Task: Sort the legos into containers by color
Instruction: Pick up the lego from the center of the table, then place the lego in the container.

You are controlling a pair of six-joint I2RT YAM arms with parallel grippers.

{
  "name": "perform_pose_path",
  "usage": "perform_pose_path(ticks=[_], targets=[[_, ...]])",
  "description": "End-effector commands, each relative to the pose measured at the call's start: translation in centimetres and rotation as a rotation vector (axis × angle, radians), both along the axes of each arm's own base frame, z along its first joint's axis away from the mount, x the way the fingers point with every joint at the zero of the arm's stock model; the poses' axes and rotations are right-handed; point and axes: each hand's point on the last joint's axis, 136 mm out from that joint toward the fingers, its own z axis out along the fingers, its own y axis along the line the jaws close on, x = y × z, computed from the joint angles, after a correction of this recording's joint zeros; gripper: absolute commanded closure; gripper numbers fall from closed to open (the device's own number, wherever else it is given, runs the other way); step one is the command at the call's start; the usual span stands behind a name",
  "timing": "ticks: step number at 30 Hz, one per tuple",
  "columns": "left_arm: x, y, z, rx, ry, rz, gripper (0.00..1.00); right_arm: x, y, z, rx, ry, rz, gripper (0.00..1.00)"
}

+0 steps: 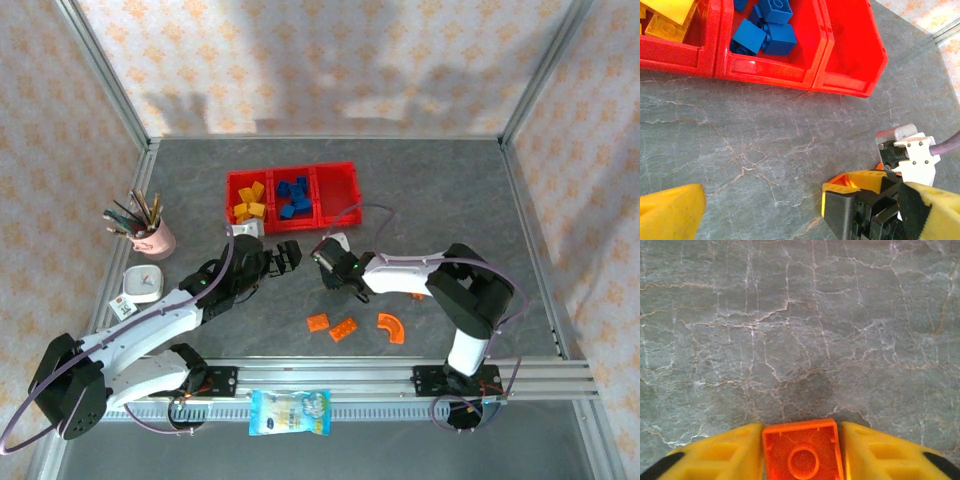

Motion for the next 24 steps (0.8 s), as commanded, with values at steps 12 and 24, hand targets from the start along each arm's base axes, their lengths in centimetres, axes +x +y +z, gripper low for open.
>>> perform_pose_path(ticks=[12,24], targets=[[0.0,-0.2,1.9,-0.014,-0.031,-0.009,0.01,1.3,0.7,4.5,0.051,-0.095,-0.028,0.76],[2.8,0.9,5.5,-0.023,-0.091,0.018,0.01,11.1,-0.6,11.2,0.115,-0.255,-0.168,0.74]])
